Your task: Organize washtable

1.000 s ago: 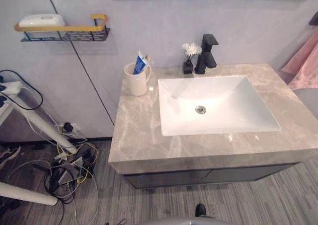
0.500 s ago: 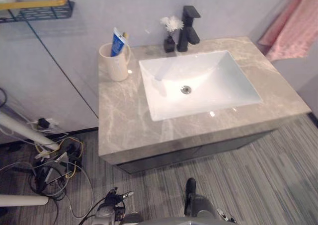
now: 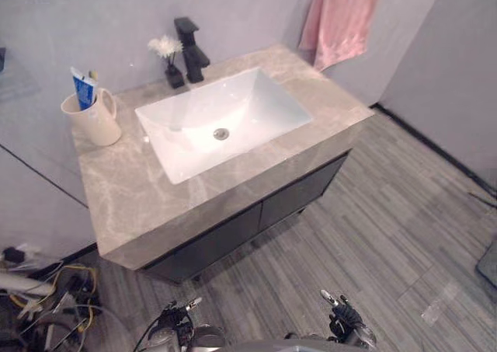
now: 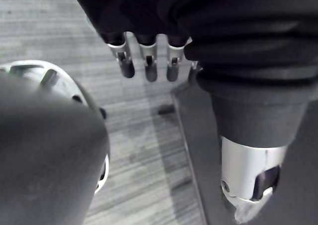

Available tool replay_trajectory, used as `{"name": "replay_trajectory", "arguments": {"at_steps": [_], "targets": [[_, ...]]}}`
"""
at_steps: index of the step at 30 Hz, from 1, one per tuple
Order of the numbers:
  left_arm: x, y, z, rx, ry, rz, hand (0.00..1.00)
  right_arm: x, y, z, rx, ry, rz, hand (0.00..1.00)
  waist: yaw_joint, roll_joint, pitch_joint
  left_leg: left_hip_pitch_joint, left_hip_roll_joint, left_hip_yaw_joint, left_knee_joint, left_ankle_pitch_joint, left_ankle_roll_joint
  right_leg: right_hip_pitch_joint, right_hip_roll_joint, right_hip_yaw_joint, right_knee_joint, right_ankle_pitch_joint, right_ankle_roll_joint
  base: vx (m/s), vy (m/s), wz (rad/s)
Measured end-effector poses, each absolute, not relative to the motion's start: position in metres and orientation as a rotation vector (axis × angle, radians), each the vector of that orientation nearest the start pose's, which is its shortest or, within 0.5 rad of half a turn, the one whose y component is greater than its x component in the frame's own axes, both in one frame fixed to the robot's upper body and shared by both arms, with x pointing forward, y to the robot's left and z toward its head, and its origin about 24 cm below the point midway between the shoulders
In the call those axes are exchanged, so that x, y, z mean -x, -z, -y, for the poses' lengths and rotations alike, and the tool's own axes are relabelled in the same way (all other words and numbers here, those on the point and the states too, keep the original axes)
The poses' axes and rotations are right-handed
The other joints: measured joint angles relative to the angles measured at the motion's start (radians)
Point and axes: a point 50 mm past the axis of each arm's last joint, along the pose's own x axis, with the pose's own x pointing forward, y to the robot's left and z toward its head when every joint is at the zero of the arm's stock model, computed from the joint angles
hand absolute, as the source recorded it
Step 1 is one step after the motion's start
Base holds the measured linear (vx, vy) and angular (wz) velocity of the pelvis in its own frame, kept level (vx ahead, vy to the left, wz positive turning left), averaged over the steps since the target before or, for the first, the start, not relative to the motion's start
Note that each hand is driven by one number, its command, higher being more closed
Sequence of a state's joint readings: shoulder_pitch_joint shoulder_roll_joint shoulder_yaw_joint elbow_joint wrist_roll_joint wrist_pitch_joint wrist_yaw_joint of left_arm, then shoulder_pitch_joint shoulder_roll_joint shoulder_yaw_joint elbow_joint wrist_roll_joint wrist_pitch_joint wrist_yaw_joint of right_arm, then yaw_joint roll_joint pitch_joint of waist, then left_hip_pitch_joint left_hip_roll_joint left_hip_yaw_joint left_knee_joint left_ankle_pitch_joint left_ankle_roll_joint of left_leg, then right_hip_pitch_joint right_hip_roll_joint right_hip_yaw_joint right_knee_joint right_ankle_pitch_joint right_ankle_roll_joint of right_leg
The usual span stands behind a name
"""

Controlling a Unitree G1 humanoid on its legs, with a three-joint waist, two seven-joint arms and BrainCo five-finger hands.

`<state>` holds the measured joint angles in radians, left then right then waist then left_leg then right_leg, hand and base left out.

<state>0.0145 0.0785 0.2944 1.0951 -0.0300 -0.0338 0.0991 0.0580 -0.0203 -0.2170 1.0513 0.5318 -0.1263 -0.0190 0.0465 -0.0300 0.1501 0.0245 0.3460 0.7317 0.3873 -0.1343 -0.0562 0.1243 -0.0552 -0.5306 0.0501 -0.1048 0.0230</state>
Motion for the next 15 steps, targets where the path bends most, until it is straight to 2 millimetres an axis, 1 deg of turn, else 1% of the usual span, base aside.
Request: {"name": "replay_trajectory", "arguments": {"at_steps": [1,2,3,4,5,6,7,8,9,10,11,12,13,14,15], "targets": [[-0.109,0.155,-0.219,0.056,-0.419,-1.048,0.00,-0.104,0.155,0.198,-0.519,0.576,-0.886,0.00,-0.001,0.010,0.009,-0.008,0.076,0.002,0.092,-0.017,0.009,0.021,0.053,0.034,-0.033,0.016,-0.025,-0.12,-0.190,-0.52],[-0.109,0.155,-0.220,0.052,-0.419,-1.046,0.00,-0.101,0.156,0.200,-0.517,0.586,-0.886,0.00,-0.001,0.017,0.012,-0.011,0.101,-0.008,0.132,-0.016,0.011,0.028,0.068,0.056,-0.038,0.018,-0.030,-0.13,-0.231,-0.91],[-0.110,0.154,-0.218,0.038,-0.407,-1.035,0.00,-0.093,0.157,0.203,-0.507,0.603,-0.893,0.00,-0.001,0.035,0.015,-0.046,0.120,-0.115,0.209,-0.023,0.025,0.040,0.086,0.103,-0.033,0.018,-0.051,-0.11,-0.177,-1.19],[-0.108,0.155,-0.213,0.026,-0.385,-1.036,0.00,-0.086,0.157,0.214,-0.478,0.625,-0.905,0.00,-0.003,0.035,0.017,-0.078,0.059,-0.301,0.229,-0.053,0.010,0.031,0.089,0.163,-0.018,0.013,-0.061,-0.11,-0.142,-1.35],[-0.109,0.155,-0.210,0.024,-0.377,-1.034,0.00,-0.082,0.158,0.219,-0.466,0.641,-0.916,0.00,-0.003,0.047,0.018,-0.089,0.013,-0.390,0.226,-0.070,-0.005,0.027,0.086,0.193,-0.016,0.007,-0.068,-0.14,-0.033,-1.37],[-0.109,0.156,-0.207,0.022,-0.363,-1.034,0.00,-0.077,0.158,0.228,-0.444,0.661,-0.930,0.00,-0.005,0.059,0.017,-0.108,-0.061,-0.491,0.213,-0.092,-0.029,0.018,0.085,0.245,-0.017,0.010,-0.086,-0.18,0.063,-1.28],[-0.109,0.156,-0.205,0.024,-0.355,-1.036,0.00,-0.070,0.159,0.234,-0.429,0.677,-0.950,0.00,-0.007,0.072,0.023,-0.121,-0.137,-0.567,0.180,-0.101,-0.037,0.013,0.083,0.296,-0.017,0.014,-0.095,-0.30,0.154,-1.52],[-0.108,0.157,-0.203,0.027,-0.352,-1.039,0.00,-0.060,0.160,0.239,-0.418,0.699,-0.978,0.00,-0.007,0.084,0.031,-0.139,-0.209,-0.625,0.116,-0.101,-0.037,0.011,0.083,0.361,-0.017,0.019,-0.102,-0.34,0.183,-1.49],[-0.105,0.157,-0.204,0.027,-0.355,-1.046,0.00,-0.051,0.162,0.240,-0.407,0.709,-1.008,0.00,-0.006,0.093,0.036,-0.157,-0.242,-0.645,0.058,-0.094,-0.030,0.009,0.083,0.395,-0.014,0.020,-0.104,-0.48,0.201,-1.84],[-0.093,0.160,-0.205,0.027,-0.367,-1.074,0.00,-0.039,0.163,0.242,-0.391,0.722,-1.049,0.00,-0.005,0.100,0.037,-0.181,-0.272,-0.697,-0.060,-0.063,-0.033,-0.007,0.089,0.462,-0.002,0.019,-0.103,-0.27,0.152,-1.78],[-0.085,0.162,-0.206,0.041,-0.382,-1.093,0.00,-0.035,0.164,0.242,-0.394,0.732,-1.059,0.00,-0.005,0.101,0.038,-0.195,-0.284,-0.768,-0.115,-0.038,-0.037,-0.011,0.101,0.518,0.000,0.019,-0.104,-0.17,0.111,-1.76],[-0.076,0.164,-0.206,0.058,-0.404,-1.116,0.00,-0.033,0.164,0.242,-0.400,0.746,-1.060,0.00,0.000,0.101,0.038,-0.195,-0.289,-0.814,-0.138,-0.025,-0.045,-0.013,0.108,0.556,0.003,0.019,-0.104,0.05,0.096,-1.84],[-0.057,0.167,-0.207,0.094,-0.454,-1.163,0.00,-0.029,0.164,0.242,-0.403,0.760,-1.064,0.00,0.014,0.100,0.038,-0.189,-0.291,-0.882,-0.147,-0.004,-0.070,-0.019,0.126,0.646,0.020,0.015,-0.103,0.06,0.127,-1.93],[-0.043,0.170,-0.207,0.123,-0.495,-1.204,0.00,-0.029,0.164,0.242,-0.412,0.772,-1.060,0.00,0.015,0.100,0.037,-0.171,-0.299,-0.906,-0.125,0.012,-0.068,-0.023,0.141,0.709,0.037,0.005,-0.101,0.18,0.212,-2.35],[-0.025,0.172,-0.205,0.154,-0.531,-1.251,0.00,-0.029,0.164,0.241,-0.427,0.787,-1.053,0.00,0.018,0.103,0.023,-0.161,-0.301,-0.900,-0.084,0.004,-0.049,-0.031,0.155,0.784,0.059,-0.004,-0.088,0.22,0.214,-1.83]]}}
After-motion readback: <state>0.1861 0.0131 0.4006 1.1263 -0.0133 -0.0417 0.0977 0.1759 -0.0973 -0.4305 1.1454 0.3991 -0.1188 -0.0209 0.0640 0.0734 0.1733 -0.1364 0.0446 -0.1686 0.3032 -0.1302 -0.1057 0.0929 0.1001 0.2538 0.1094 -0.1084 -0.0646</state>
